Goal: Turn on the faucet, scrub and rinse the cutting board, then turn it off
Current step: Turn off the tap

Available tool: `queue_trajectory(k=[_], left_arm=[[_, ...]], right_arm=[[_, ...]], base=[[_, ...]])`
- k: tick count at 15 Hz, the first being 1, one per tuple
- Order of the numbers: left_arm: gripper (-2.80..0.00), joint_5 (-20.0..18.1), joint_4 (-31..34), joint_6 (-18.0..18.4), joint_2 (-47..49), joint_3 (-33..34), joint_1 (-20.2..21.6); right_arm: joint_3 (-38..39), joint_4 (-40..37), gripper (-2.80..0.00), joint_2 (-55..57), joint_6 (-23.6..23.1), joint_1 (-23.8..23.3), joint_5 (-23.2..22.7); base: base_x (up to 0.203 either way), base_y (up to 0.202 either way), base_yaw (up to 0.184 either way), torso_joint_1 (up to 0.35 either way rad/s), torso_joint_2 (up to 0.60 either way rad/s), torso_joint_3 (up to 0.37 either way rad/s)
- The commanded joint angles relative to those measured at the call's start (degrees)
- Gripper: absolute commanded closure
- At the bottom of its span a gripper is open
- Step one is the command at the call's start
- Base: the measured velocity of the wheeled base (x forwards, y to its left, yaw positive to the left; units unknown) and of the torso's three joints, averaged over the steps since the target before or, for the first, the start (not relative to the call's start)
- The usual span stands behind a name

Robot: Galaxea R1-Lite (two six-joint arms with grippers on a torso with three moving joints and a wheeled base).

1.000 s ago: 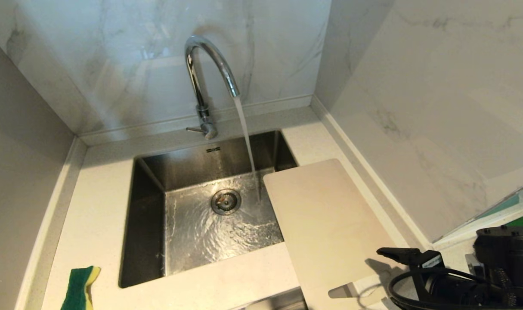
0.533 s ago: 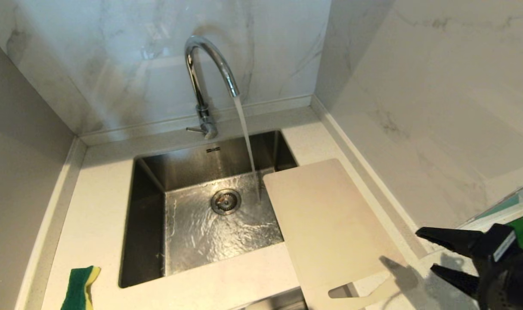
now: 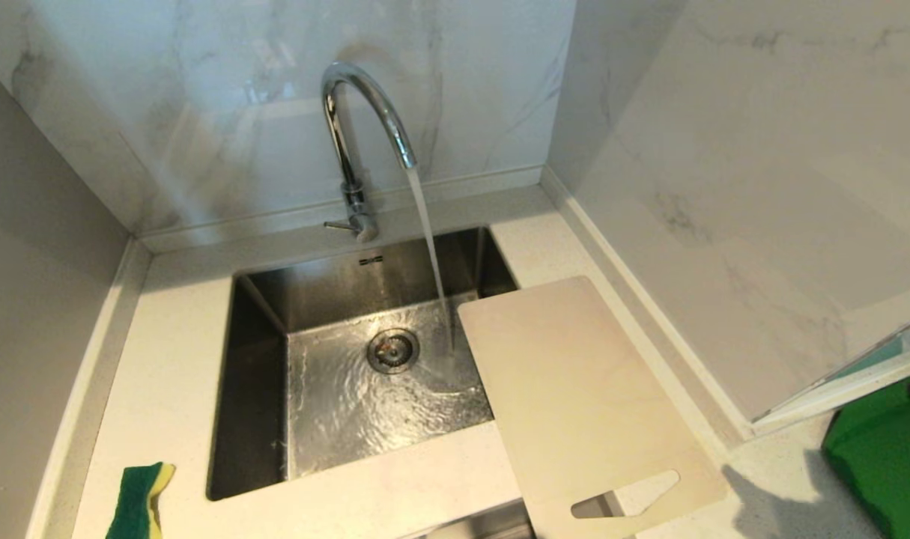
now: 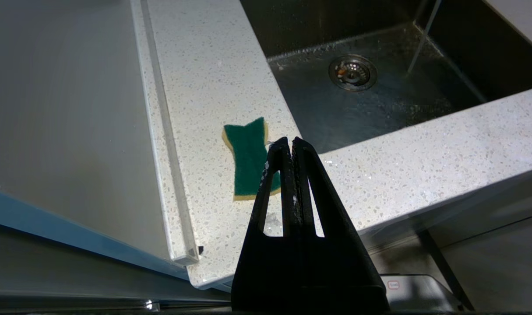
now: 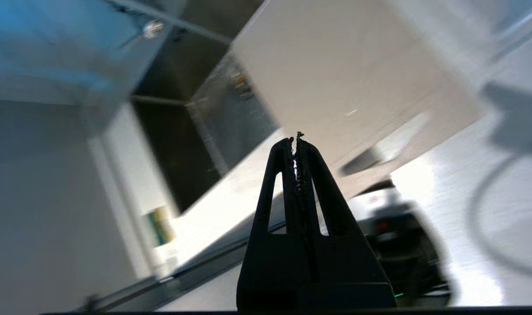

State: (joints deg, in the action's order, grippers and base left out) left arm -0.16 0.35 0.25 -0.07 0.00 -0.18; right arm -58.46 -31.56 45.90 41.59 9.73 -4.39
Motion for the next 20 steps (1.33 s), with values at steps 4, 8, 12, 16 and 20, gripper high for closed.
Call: queue_trajectory(k=[4, 8, 12, 16, 20], left_arm=[[0.00, -0.02, 0.00, 0.02, 0.07, 0.09, 0.01], [0.00, -0.02, 0.00, 0.02, 0.07, 0.09, 0.01], [0.00, -0.02, 0.00, 0.02, 0.07, 0.09, 0.01], [0.00, -0.02, 0.00, 0.02, 0.07, 0.09, 0.01], [0.00, -0.02, 0.00, 0.02, 0.07, 0.09, 0.01]], right_arm=[[-5.48, -2.62, 0.00, -2.09, -18.34, -0.05, 21.98], [-2.46, -2.80, 0.00, -3.93, -16.22, -0.50, 25.45], [0.46, -2.71, 0.00, -3.10, -15.10, -0.63, 25.82], [1.61, -2.81, 0.00, -3.01, -14.96, -2.17, 27.33], [2.50, -2.89, 0.00, -4.75, -15.37, -2.10, 27.50]], base=[[0.000, 0.000, 0.000, 0.000, 0.00, 0.000], [0.000, 0.000, 0.000, 0.000, 0.00, 0.000], [0.000, 0.000, 0.000, 0.000, 0.00, 0.000], [0.000, 0.000, 0.000, 0.000, 0.00, 0.000], [0.000, 0.000, 0.000, 0.000, 0.00, 0.000]])
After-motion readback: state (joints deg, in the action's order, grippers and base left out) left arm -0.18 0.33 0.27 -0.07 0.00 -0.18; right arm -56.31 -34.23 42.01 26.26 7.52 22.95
